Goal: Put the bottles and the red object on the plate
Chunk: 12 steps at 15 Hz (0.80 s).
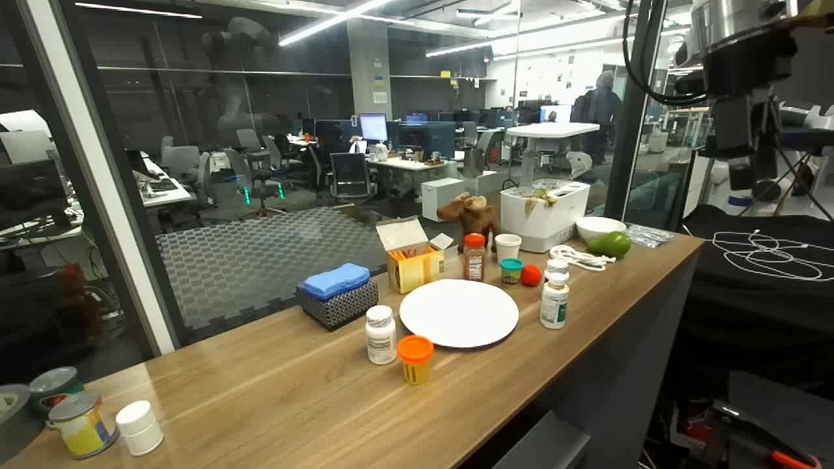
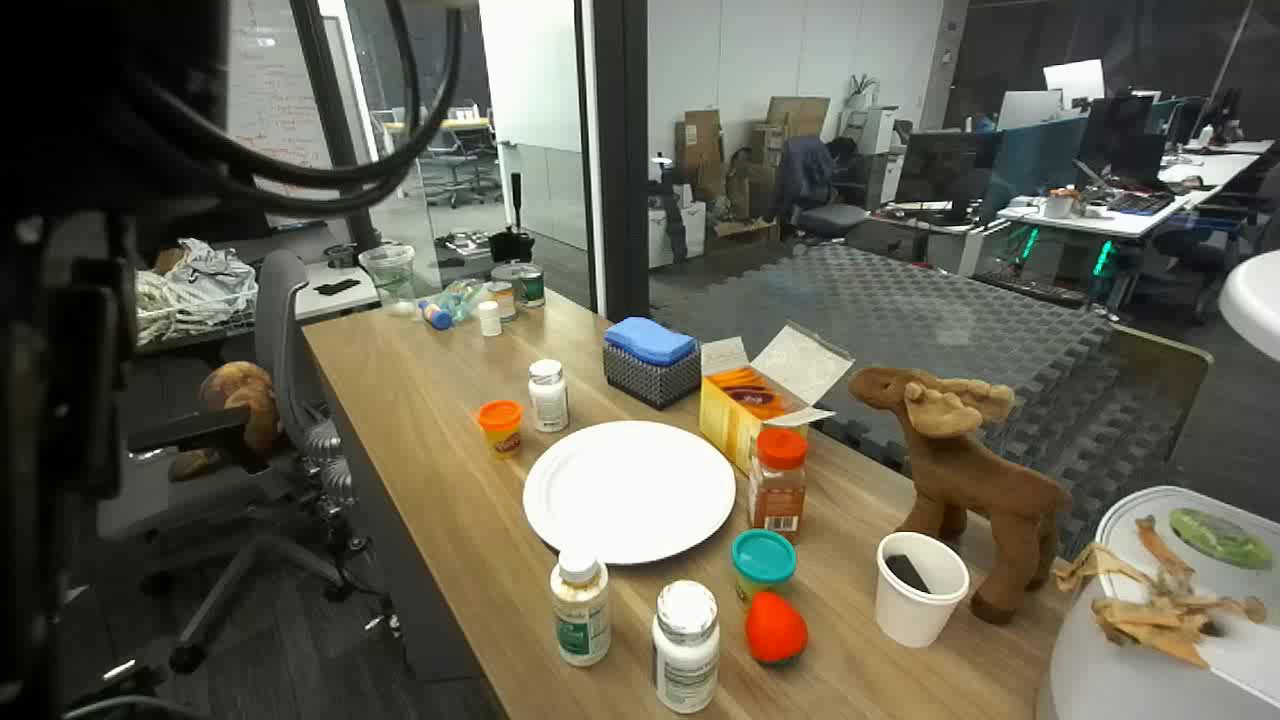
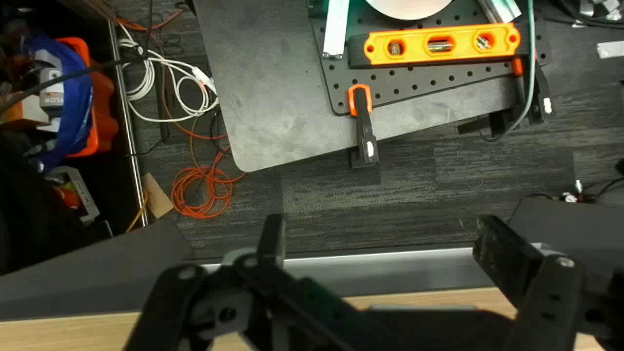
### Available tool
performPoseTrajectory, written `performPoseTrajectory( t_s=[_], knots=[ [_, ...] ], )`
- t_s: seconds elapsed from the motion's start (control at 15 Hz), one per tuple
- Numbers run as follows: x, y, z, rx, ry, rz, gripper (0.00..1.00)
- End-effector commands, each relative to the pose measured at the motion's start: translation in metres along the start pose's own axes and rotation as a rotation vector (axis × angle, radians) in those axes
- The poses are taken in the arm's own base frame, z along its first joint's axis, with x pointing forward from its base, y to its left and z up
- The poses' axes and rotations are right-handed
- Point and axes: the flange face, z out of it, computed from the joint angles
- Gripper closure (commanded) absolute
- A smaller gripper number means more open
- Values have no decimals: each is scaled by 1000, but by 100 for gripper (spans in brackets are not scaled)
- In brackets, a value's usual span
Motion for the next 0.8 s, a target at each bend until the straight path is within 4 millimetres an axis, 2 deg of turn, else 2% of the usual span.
performPoseTrajectory(
  t_s=[0.0,0.73],
  knots=[
    [0,0,-3,-1,3,1,0],
    [0,1,-8,-2,15,2,0]
  ],
)
